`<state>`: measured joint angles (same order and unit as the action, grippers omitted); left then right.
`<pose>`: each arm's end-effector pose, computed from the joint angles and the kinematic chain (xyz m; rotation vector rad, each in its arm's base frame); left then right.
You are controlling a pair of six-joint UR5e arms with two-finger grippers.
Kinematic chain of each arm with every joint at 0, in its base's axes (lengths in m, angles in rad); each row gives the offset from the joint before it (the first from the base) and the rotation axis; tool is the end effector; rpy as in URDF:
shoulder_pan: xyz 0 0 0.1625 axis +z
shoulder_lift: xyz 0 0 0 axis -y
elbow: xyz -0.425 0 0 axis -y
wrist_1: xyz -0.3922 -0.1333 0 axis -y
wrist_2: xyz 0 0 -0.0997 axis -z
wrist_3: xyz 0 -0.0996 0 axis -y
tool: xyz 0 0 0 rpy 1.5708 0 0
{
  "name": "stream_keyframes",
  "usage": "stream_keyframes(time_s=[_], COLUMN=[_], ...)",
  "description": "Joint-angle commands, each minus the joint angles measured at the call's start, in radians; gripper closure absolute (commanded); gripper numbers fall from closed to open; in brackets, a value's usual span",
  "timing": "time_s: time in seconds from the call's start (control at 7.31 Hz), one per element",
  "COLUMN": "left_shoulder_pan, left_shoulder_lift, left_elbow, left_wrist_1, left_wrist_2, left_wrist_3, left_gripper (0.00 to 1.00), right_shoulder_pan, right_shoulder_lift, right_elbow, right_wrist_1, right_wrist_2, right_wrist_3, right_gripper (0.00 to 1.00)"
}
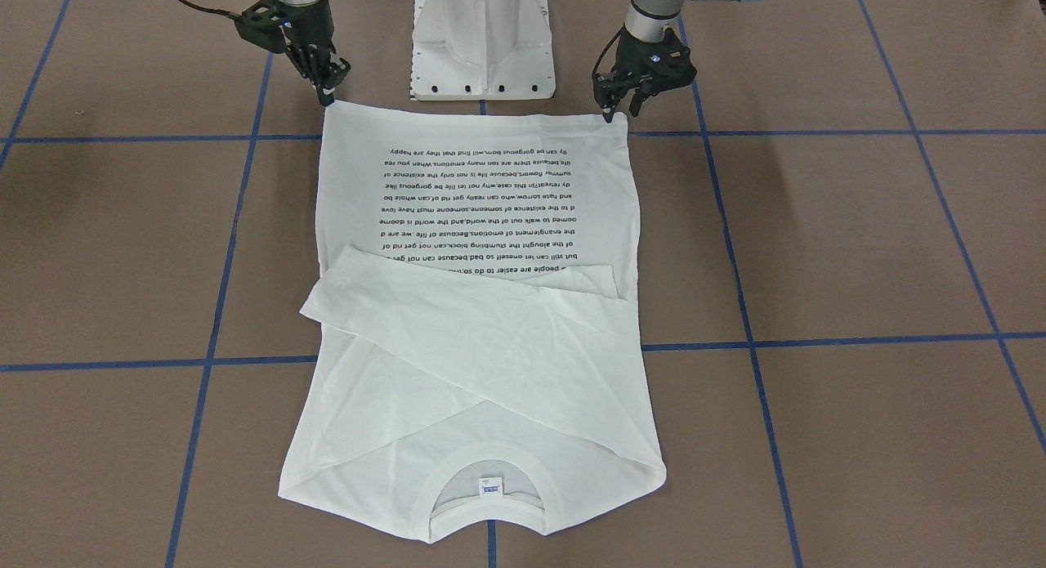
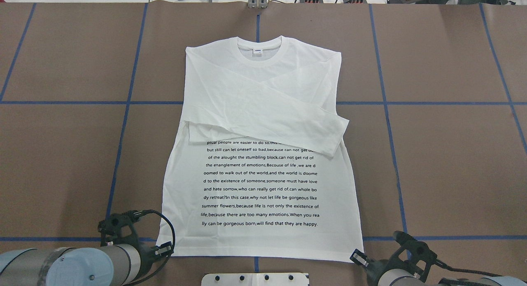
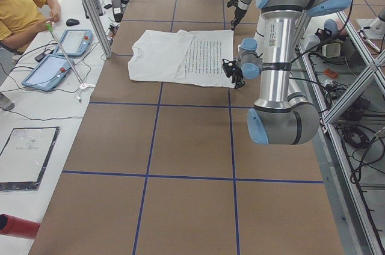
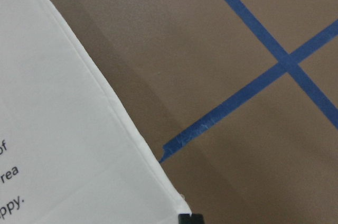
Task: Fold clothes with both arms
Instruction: 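Grasp both hem corners nearest the robot with both grippers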
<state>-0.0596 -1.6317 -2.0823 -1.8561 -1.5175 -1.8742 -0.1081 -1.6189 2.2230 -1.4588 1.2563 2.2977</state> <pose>0.4869 -0.1679 0.3639 -0.0550 0.8623 -0.3631 -0.4549 -0.1157 0.3702 -0.0131 -0.7877 0.6998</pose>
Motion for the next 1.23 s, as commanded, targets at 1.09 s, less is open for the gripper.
stream_keyframes(time_s=[1.09], left_shoulder_pan=[-0.206], left_shoulder_lift=[-0.042], left_elbow=[-0.182], left_wrist_1=[0.011], left_wrist_2=[-0.1], left_wrist_3=[0.094], left_gripper=[1.0], right_shoulder_pan=[0.158], right_shoulder_lift=[0.02], right_elbow=[0.106], right_wrist_1=[0.002], right_wrist_2=[0.03], right_wrist_3=[-0.111], right_gripper=[1.0])
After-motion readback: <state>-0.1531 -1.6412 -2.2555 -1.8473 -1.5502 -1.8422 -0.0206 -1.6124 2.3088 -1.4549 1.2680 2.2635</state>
